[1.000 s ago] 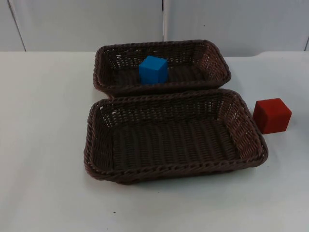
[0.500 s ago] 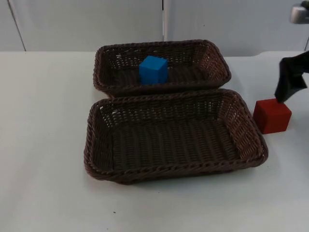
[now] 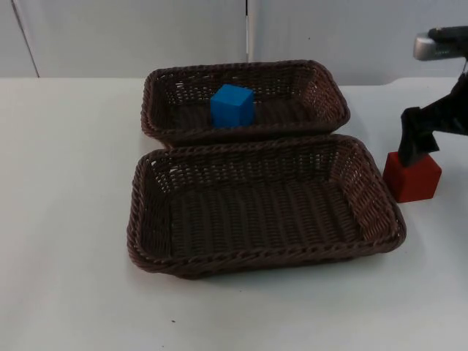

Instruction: Pick up one cube with the left hand and place it into the upper basket. Pick up one cube with the right hand and place it into the lower basket.

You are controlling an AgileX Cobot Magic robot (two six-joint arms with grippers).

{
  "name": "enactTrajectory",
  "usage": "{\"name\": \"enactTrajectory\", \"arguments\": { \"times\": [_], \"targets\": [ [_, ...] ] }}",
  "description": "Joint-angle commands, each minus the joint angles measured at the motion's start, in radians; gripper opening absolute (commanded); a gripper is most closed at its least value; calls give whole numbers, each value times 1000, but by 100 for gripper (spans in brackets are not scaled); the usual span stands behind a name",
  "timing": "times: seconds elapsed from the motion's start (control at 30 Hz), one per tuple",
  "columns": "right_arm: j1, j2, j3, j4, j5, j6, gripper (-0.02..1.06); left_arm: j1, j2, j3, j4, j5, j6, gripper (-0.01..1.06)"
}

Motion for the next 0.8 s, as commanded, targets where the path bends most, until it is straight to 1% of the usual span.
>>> {"name": "enactTrajectory", "arguments": {
  "times": [0.0,0.1,0.23,0.4,0.67,0.77],
  "targets": [
    [2,24,-4,-2,-40,-1,105,1,-6,6,9,-6,-2,95],
    [2,50,-4,20,-65,1,105,1,-6,6,11,-6,-2,95],
    [2,98,-4,21,-126,1,105,1,-6,6,13,-6,-2,95],
    [2,138,-4,21,-167,1,105,1,-6,6,13,-6,-2,95],
    [2,156,-4,23,-174,1,105,1,-6,6,20,-6,-2,95],
    [2,156,-4,23,-174,1,100,1,-6,6,20,-6,-2,95]
  ]
}}
